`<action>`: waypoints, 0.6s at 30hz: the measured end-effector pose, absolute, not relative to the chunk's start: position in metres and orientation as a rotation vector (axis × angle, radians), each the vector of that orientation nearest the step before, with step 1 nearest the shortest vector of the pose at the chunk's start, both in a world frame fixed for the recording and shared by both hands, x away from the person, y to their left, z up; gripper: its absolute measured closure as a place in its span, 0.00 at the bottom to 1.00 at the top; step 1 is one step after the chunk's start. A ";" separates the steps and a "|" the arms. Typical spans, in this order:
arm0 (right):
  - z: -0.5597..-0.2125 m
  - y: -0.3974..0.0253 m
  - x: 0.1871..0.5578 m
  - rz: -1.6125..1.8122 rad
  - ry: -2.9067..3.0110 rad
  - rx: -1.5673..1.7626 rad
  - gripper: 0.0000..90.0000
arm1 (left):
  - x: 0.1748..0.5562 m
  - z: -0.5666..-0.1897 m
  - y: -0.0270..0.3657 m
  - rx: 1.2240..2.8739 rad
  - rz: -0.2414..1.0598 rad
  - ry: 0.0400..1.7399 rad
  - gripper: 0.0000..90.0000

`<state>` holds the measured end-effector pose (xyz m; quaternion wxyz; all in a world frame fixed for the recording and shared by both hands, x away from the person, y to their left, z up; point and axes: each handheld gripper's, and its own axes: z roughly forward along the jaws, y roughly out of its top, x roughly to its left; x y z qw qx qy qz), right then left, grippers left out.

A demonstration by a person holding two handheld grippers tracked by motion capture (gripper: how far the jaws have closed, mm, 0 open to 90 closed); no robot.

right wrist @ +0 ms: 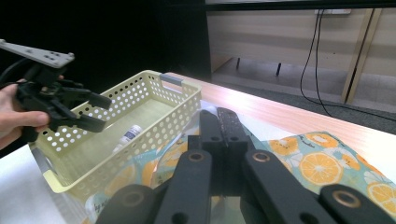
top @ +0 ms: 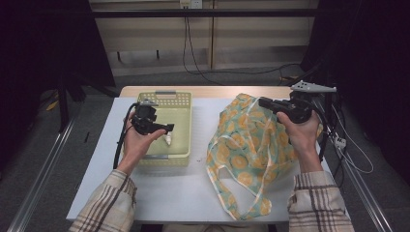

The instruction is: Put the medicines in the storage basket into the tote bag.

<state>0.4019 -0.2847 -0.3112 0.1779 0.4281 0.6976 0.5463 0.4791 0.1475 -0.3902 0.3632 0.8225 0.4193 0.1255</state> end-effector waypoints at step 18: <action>-0.312 -0.285 0.403 1.535 1.977 1.212 1.00 | 0.515 -0.431 0.149 2.232 0.196 1.240 0.32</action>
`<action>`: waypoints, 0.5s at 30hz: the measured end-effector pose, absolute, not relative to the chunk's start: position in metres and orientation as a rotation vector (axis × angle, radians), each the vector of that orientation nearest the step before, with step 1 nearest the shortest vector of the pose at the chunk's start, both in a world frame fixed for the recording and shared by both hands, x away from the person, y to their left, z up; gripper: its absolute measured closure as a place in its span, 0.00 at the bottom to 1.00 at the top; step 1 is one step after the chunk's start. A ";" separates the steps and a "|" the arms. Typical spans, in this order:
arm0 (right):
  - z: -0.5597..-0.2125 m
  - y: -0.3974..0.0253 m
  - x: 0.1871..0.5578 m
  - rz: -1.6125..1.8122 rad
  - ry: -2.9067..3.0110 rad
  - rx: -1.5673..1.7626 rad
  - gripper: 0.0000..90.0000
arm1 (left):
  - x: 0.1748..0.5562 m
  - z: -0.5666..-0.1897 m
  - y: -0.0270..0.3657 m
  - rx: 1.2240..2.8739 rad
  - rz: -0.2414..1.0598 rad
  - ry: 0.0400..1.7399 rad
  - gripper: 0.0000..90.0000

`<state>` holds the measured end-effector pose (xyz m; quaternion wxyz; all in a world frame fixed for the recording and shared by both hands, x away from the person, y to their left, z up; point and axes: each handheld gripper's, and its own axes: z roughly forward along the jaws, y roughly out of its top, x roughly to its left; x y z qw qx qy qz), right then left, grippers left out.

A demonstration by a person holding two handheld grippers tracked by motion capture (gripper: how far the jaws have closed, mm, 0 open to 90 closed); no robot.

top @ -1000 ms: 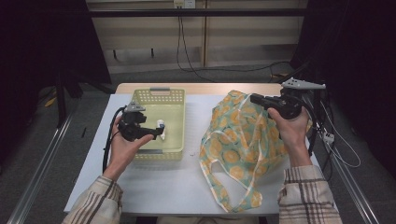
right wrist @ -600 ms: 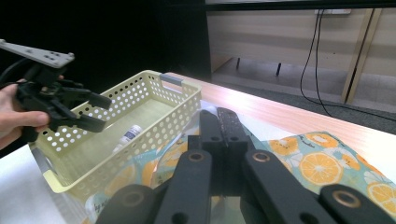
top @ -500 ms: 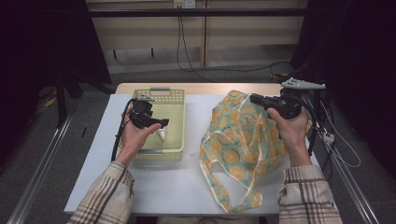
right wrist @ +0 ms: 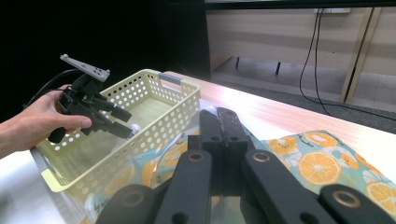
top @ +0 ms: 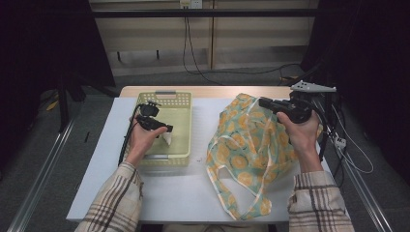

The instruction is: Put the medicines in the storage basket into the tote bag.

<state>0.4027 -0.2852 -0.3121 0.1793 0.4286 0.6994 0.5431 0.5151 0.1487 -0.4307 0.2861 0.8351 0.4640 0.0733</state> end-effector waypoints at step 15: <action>-0.313 -0.284 0.403 1.531 1.989 1.210 1.00 | 0.518 -0.439 0.145 2.328 0.102 1.237 0.55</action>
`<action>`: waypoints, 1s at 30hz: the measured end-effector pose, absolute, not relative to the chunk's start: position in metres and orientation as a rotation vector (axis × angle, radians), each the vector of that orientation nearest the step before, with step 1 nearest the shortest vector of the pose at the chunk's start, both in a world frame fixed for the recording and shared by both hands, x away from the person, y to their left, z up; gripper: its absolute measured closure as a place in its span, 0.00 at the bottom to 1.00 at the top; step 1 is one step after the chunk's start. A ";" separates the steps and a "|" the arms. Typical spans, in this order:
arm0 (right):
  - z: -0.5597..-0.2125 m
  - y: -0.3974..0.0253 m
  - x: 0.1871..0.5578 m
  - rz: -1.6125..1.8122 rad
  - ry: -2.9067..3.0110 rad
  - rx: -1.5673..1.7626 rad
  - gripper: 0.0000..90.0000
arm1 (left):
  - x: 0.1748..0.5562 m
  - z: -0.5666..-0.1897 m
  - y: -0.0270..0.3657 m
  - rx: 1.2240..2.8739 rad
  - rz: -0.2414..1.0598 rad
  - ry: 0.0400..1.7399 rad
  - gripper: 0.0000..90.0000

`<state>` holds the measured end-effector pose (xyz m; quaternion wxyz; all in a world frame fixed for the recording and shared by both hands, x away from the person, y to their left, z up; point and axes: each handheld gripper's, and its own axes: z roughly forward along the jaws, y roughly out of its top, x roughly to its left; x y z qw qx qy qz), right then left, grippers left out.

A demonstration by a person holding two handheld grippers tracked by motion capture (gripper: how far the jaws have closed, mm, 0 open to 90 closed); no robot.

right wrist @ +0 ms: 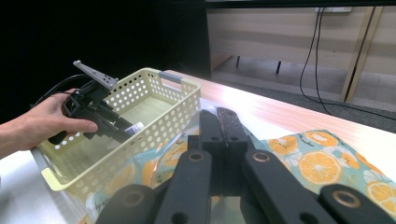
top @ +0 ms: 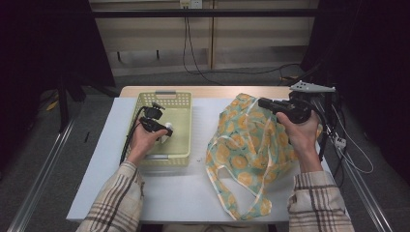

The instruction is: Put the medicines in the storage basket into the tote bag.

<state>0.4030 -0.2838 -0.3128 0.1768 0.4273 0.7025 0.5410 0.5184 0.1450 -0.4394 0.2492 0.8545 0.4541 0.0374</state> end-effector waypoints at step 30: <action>-0.314 -0.283 0.405 1.528 2.000 1.206 1.00 | 0.527 -0.435 0.142 2.322 0.139 1.216 0.67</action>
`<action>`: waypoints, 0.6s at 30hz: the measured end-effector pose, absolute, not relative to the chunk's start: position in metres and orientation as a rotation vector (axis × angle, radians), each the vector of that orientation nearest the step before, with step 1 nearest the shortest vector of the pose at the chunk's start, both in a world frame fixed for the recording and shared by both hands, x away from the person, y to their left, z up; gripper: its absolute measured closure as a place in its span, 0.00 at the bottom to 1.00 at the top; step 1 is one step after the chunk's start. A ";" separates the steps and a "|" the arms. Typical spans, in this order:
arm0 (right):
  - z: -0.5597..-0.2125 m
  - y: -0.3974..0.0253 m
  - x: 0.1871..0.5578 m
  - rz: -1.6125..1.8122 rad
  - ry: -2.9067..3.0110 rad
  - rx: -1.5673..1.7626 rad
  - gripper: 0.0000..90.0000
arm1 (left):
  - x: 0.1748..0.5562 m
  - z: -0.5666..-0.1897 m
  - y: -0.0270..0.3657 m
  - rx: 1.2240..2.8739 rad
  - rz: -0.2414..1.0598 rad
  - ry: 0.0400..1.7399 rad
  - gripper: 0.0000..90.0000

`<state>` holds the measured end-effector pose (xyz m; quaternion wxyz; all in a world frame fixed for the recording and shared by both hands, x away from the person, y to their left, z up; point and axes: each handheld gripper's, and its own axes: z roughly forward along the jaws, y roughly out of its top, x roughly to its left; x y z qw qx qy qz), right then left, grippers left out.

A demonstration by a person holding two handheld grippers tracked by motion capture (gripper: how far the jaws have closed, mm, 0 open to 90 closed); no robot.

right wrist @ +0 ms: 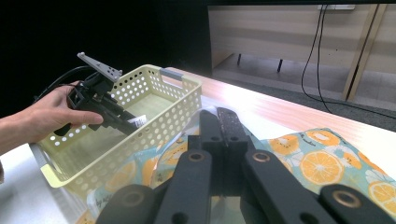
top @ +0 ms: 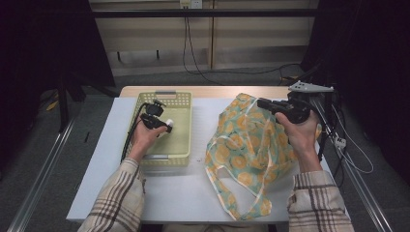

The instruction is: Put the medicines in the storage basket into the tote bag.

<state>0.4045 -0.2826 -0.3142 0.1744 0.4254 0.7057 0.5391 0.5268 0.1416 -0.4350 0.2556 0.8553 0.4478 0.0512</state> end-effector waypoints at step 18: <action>-0.315 -0.283 0.405 1.532 1.998 1.206 1.00 | 0.515 -0.405 0.146 2.205 0.137 1.124 0.67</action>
